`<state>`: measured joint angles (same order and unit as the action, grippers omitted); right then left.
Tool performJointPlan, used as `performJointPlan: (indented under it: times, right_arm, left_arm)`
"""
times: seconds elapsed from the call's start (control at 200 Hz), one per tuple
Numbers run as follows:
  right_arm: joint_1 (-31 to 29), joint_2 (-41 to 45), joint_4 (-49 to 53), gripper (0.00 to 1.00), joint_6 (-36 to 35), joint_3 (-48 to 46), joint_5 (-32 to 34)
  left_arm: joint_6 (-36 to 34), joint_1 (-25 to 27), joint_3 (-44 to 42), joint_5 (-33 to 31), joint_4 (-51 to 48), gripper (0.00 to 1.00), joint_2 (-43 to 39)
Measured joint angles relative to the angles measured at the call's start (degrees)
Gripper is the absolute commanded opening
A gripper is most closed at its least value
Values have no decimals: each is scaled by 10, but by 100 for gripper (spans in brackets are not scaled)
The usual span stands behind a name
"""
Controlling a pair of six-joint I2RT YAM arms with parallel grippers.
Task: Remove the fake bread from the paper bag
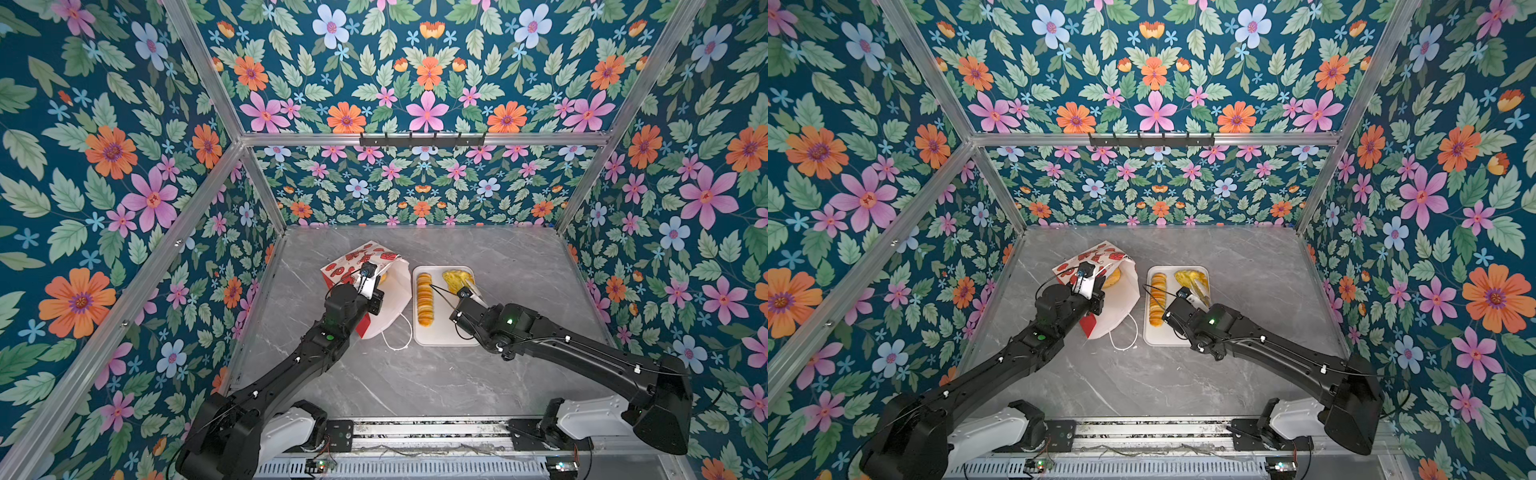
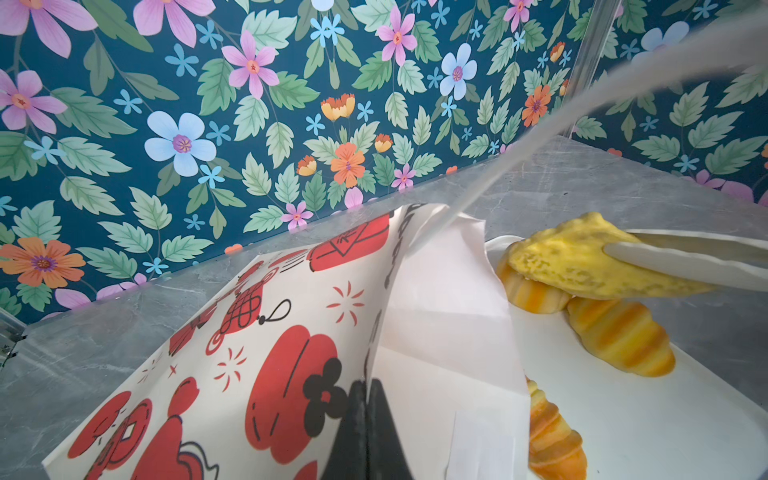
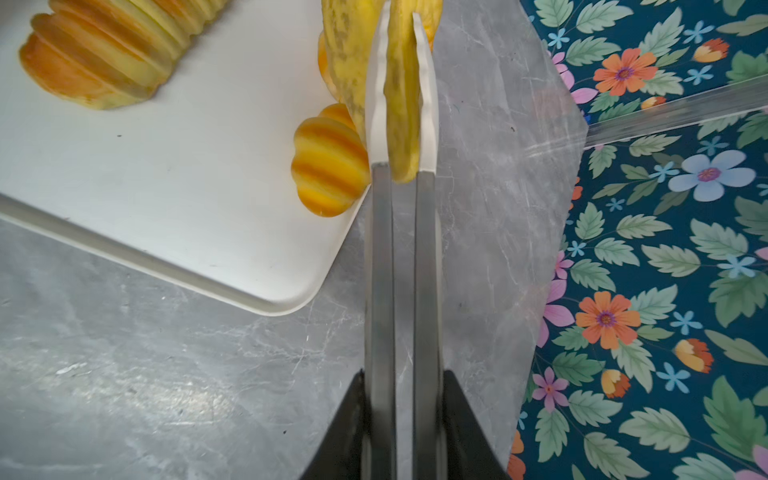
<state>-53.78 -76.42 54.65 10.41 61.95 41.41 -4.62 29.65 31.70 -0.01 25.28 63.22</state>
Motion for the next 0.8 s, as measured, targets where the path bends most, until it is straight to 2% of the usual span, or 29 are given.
performJointPlan:
  times: [0.365,0.8]
  right_arm:
    - [-28,-80,-44,7,21,-3,25]
    - [-81,-156,-17,7,104,15,28]
  left_arm:
    - [2,-5,-14,2,9,0,-15]
    - [12,-13,-19,14,22,0,-15]
